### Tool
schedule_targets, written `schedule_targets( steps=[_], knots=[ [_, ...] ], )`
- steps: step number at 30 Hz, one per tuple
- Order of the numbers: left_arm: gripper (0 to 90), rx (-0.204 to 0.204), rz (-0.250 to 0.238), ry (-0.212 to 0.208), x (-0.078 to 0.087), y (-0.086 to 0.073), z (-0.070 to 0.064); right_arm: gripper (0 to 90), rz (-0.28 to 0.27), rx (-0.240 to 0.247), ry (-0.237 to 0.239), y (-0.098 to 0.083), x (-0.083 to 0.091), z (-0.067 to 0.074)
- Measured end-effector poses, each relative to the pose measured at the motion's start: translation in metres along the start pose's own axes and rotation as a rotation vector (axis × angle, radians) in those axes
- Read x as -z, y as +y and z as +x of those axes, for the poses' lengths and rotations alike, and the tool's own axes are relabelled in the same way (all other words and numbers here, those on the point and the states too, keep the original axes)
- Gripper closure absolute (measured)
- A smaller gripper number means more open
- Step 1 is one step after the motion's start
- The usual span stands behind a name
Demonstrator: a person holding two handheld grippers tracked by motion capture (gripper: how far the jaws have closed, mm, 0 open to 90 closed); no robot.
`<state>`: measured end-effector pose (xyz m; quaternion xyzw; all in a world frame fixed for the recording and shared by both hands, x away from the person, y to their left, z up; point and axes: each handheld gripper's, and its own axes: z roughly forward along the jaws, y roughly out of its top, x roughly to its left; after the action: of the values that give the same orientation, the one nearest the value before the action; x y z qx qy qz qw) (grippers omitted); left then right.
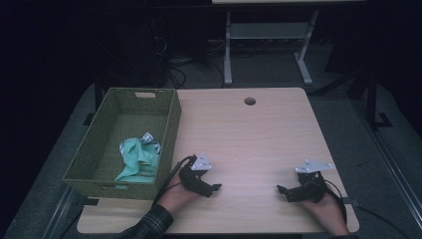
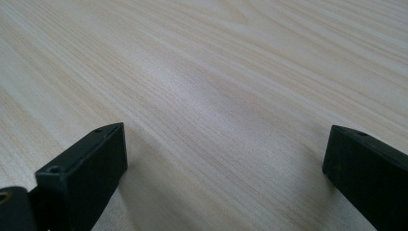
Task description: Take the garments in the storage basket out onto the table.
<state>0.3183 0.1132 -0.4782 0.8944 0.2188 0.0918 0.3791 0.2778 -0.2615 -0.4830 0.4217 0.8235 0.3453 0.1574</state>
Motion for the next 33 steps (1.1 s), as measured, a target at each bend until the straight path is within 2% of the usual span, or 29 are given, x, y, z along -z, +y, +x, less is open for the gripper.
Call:
schedule_targets(
  steps=[11,15,21,22,25,33],
  knots=[
    [12.7,0.004,0.004,0.005,-0.001,0.001,0.0,1.4,0.0,0.001,0.0,0.0,0.0,0.0],
    [12.7,0.006,0.043,0.01,0.001,0.005,0.001,1.4,0.0,0.003,0.001,0.0,0.0,0.0],
    [13.3,0.021,0.063,0.007,0.003,0.006,0.001,1.4,0.0,0.002,0.001,0.0,0.0,0.0],
    [13.3,0.012,0.072,0.009,0.004,0.007,0.0,1.4,0.0,0.002,0.001,0.0,0.0,0.0],
    [13.2,0.0,0.071,0.008,0.005,0.009,-0.001,1.4,0.0,0.003,0.0,0.0,0.0,0.0],
    [13.3,0.008,0.059,0.003,0.009,0.012,-0.001,1.4,-0.001,0.002,0.001,0.0,0.0,0.0]
  ],
)
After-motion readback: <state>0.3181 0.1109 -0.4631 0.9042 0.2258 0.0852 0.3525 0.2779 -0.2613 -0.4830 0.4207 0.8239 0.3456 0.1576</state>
